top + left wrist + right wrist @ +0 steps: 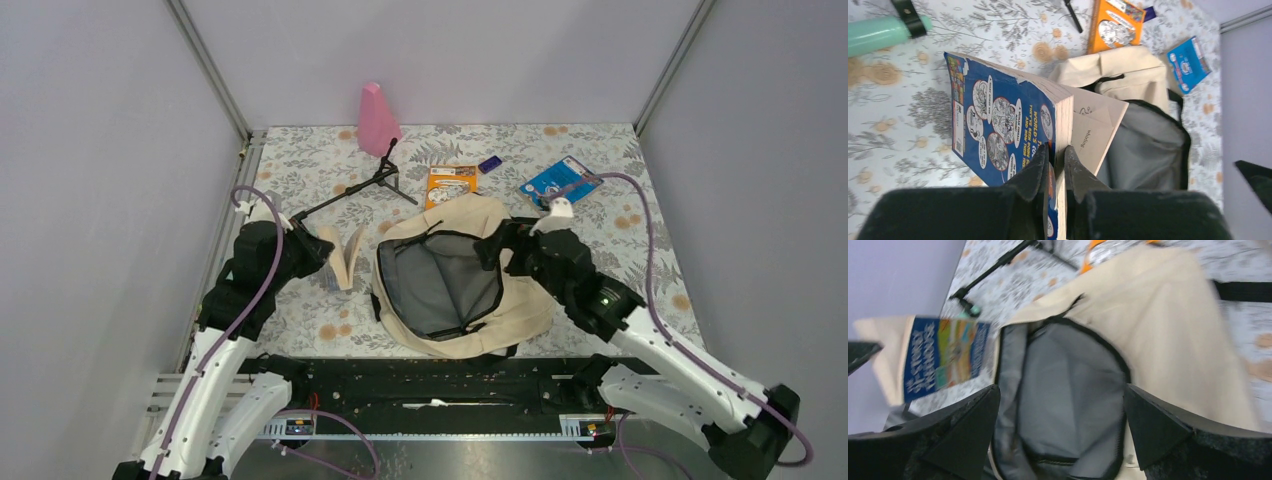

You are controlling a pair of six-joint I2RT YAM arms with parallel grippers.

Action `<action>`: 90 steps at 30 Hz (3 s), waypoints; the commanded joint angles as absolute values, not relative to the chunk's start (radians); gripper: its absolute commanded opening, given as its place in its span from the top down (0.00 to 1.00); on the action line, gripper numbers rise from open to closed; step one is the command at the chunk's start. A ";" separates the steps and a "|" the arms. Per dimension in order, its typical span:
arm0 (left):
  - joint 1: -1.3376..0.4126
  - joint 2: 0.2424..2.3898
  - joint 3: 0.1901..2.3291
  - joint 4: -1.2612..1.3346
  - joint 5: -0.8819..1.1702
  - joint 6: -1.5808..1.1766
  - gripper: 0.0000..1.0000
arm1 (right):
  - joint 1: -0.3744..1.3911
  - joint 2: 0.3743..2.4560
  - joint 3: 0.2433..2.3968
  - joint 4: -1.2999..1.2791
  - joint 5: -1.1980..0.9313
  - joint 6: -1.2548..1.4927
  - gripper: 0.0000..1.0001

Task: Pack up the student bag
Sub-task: Pick up the book from the center of the board.

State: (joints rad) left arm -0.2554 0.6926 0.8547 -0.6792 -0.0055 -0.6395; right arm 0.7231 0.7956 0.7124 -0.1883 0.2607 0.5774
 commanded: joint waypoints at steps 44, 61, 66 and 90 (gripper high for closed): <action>-0.256 0.672 0.675 -0.305 0.145 -0.924 1.00 | 1.194 1.867 1.529 -0.050 0.502 0.325 0.69; -0.256 0.537 0.625 -0.183 0.336 -0.672 0.01 | 0.983 1.336 1.133 0.109 0.274 0.447 1.00; -0.255 0.500 0.569 -0.043 0.456 -0.707 0.01 | 0.843 1.153 1.035 0.126 0.037 0.528 1.00; -0.253 0.522 0.564 0.189 0.637 -0.947 0.01 | 0.691 0.843 0.868 0.453 -0.439 0.879 1.00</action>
